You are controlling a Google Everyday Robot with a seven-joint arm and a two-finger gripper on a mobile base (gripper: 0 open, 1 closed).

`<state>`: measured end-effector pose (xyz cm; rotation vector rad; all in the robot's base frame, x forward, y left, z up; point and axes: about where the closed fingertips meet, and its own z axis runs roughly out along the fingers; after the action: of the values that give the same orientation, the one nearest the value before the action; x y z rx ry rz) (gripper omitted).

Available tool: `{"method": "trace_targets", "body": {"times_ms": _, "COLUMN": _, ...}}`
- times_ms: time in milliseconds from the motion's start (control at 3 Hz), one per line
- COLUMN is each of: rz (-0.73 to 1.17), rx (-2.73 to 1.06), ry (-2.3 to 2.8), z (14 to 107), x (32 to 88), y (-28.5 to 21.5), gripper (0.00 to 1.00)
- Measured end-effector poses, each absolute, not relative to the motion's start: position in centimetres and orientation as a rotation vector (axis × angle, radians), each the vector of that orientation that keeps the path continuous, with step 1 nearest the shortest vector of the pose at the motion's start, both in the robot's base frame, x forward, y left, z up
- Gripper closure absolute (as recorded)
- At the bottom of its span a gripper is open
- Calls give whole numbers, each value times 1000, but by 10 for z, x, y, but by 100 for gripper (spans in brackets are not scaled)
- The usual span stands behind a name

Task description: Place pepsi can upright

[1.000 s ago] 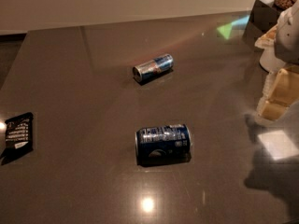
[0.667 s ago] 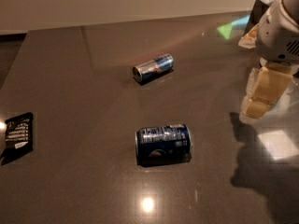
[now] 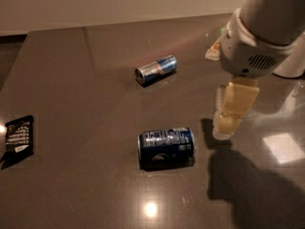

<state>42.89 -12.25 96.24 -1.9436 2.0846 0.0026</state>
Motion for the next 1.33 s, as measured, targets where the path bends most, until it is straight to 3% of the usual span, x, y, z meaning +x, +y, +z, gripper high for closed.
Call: {"method": "trace_targets", "body": {"times_ms": 1333, "rz": 132, "rx": -2139, "ry": 2027, "z": 885, "x": 411, "y": -42, "gripper": 0}}
